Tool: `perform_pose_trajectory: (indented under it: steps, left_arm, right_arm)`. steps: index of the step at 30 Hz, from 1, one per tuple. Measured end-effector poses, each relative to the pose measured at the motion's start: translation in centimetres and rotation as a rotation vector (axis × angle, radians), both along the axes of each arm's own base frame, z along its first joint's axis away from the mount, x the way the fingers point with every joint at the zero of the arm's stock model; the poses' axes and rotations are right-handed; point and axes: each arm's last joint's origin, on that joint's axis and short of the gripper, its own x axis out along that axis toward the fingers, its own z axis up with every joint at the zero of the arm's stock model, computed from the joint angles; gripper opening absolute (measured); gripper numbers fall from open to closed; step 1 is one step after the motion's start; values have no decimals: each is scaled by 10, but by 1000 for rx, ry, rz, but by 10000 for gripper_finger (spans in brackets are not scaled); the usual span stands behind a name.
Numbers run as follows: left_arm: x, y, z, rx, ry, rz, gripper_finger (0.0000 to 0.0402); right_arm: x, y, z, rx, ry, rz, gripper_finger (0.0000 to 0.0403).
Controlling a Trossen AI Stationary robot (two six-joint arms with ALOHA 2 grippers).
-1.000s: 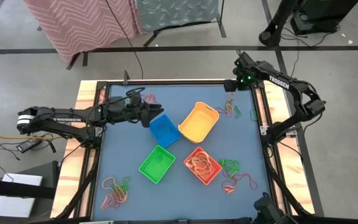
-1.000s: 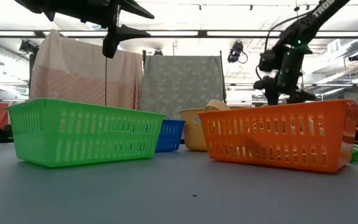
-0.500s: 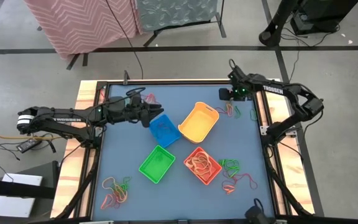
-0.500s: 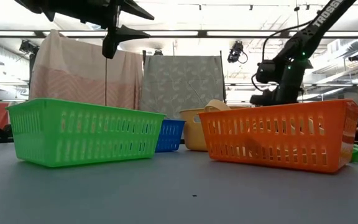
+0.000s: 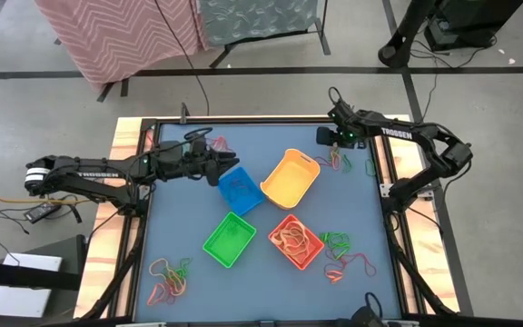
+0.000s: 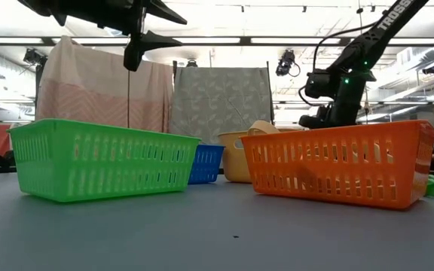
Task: Sort rubber bands into baskets
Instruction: Put the red rubber band into the blue bin
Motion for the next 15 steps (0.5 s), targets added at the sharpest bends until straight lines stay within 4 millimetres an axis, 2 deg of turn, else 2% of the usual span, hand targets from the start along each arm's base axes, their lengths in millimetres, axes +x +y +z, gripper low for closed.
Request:
perform_pose_trajectory:
  steps: [4, 9, 15]
  left_arm:
    - [0, 0, 0, -1, 5, 0, 198]
    - [0, 0, 0, -1, 5, 0, 198]
    - [0, -1, 0, -4, 4, -27, 198]
  right_arm:
    - [2, 1, -1, 10, -9, -28, 208]
    - [15, 9, -13, 80, -10, 25, 208]
    - [22, 16, -21, 60, 77, 6, 208]
